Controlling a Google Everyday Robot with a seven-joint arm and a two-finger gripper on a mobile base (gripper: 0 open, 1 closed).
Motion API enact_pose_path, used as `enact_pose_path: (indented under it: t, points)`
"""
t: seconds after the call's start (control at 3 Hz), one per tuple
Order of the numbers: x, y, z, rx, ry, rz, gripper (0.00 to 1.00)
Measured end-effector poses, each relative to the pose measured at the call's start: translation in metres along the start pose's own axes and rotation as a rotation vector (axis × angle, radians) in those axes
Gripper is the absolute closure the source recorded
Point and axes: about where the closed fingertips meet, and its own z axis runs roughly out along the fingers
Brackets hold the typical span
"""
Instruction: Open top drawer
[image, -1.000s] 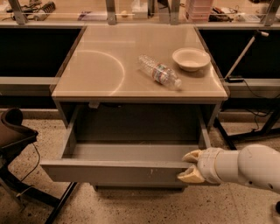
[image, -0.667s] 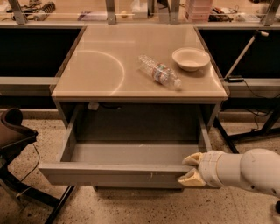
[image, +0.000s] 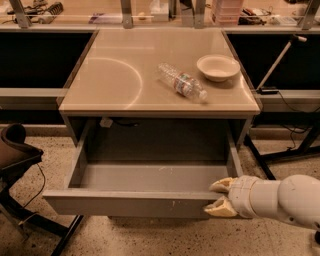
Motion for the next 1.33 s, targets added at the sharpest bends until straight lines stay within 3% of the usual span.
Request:
enact_pose_path:
  t: [1.0,1.33]
  points:
    - [-0.003,0.008,-0.006,0.016,0.003,0.009,1.00]
    - [-0.002,0.021,-0.009,0.035,0.009,0.024,1.00]
